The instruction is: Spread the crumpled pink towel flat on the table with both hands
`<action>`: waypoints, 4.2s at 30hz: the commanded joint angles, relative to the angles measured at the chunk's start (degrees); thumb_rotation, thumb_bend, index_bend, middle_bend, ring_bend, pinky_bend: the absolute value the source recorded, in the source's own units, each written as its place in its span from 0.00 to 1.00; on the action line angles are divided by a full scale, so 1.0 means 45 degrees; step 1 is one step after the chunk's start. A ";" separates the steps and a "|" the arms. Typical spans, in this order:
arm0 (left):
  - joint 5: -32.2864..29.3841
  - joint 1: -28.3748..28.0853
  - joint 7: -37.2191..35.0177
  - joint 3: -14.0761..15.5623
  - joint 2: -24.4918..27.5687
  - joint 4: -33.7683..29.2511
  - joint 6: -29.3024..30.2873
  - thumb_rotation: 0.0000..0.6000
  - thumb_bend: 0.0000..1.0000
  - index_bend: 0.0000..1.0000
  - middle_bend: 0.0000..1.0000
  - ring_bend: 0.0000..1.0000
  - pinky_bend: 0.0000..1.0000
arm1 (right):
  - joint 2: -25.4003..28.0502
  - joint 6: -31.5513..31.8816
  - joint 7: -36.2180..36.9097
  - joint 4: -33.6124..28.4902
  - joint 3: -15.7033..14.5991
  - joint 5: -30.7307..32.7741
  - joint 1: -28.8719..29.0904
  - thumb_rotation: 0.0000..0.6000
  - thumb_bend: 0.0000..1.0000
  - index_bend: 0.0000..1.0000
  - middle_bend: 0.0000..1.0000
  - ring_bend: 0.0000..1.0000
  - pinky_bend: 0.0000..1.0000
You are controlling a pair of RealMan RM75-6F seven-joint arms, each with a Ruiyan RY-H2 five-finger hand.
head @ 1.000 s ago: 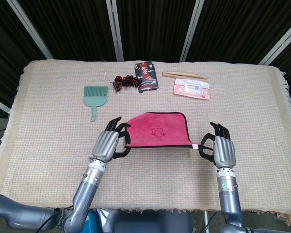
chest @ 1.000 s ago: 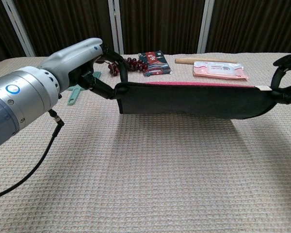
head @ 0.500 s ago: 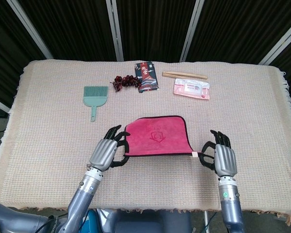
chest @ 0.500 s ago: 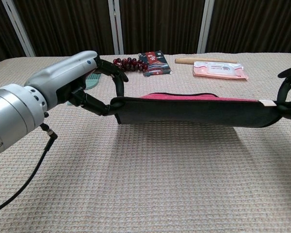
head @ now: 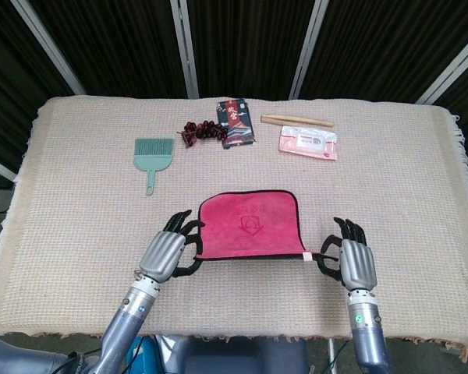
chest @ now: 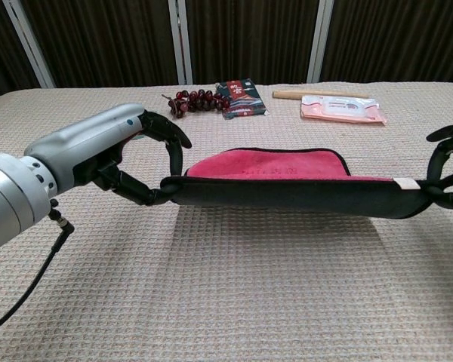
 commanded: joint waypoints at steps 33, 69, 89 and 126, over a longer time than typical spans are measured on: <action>-0.0531 0.0341 -0.0051 0.0635 0.2180 -0.1150 -0.2226 1.00 0.00 0.18 0.03 0.00 0.00 | 0.1107 -0.1000 -0.1123 -0.0661 -0.0637 0.0406 -0.0298 1.00 0.30 0.00 0.00 0.00 0.00; -0.1562 -0.1124 0.4444 -0.0448 0.1848 0.1402 -0.2404 1.00 0.76 0.12 0.03 0.00 0.00 | 0.1741 -0.1520 0.1070 0.0113 -0.0491 -0.1041 -0.0838 1.00 0.30 0.00 0.00 0.00 0.00; -0.4416 -0.3831 0.7349 -0.1269 -0.1189 0.5352 -0.3773 1.00 0.87 0.12 0.05 0.00 0.00 | 0.1658 -0.1425 0.1599 0.0348 -0.0080 -0.1324 -0.0962 1.00 0.30 0.00 0.00 0.00 0.00; -0.5723 -0.3942 0.7124 -0.1397 -0.0478 0.6507 -0.3493 1.00 0.89 0.13 0.06 0.00 0.00 | 0.1640 -0.1503 0.1656 0.0255 -0.0158 -0.1867 -0.1169 1.00 0.30 0.00 0.00 0.00 0.00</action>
